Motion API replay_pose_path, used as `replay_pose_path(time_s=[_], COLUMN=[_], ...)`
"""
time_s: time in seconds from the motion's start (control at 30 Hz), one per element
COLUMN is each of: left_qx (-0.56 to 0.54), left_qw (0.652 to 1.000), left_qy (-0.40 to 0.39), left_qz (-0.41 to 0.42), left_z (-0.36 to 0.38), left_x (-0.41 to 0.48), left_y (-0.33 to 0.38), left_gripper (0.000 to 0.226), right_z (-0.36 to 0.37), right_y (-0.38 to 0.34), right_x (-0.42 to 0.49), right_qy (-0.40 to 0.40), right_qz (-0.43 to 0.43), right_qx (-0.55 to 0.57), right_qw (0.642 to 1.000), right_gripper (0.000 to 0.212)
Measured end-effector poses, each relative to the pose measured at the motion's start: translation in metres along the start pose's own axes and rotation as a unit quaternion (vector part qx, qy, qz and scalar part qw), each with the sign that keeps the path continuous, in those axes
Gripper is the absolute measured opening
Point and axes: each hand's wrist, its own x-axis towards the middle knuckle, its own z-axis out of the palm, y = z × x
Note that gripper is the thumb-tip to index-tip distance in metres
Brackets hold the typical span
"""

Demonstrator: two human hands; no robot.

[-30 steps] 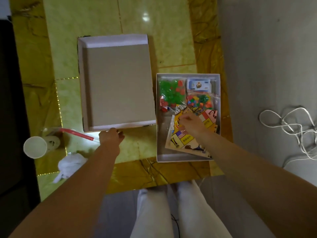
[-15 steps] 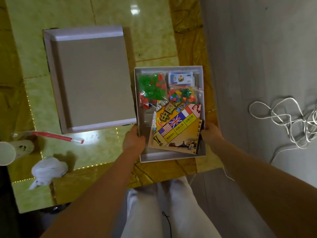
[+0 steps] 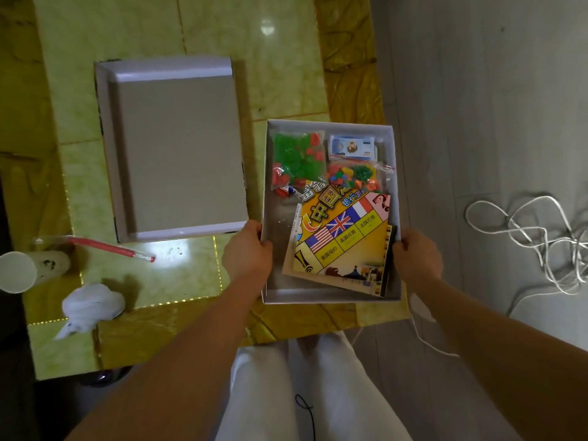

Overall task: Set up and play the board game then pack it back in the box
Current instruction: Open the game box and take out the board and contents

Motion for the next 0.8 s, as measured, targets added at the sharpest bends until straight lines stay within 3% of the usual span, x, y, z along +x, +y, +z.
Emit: replay_pose_path(time_s=[0.13, 0.33, 0.47, 0.63, 0.8], left_qx=[-0.025, -0.050, -0.031, -0.065, -0.082], left_qw=[0.998, 0.992, 0.987, 0.985, 0.989], left_qy=[0.053, 0.110, 0.131, 0.138, 0.101], left_qz=[0.002, -0.040, -0.089, -0.075, -0.070], left_z=[-0.042, -0.111, -0.149, -0.175, -0.175], left_x=[0.002, 0.045, 0.084, 0.121, 0.150], left_y=[0.009, -0.040, -0.097, -0.144, -0.158], left_gripper=[0.019, 0.026, 0.029, 0.026, 0.029], right_z=[-0.016, -0.008, 0.021, 0.060, 0.081], right_y=[-0.028, -0.136, -0.213, -0.270, -0.283], right_x=[-0.011, -0.024, -0.031, -0.035, -0.033], right_qy=[0.034, 0.043, 0.016, -0.002, 0.001], right_qz=[-0.040, -0.156, -0.188, -0.177, -0.153], right_qx=[0.020, 0.025, -0.011, -0.017, -0.023], right_qw=[0.998, 0.986, 0.982, 0.984, 0.988], right_gripper=[0.014, 0.006, 0.022, 0.021, 0.018])
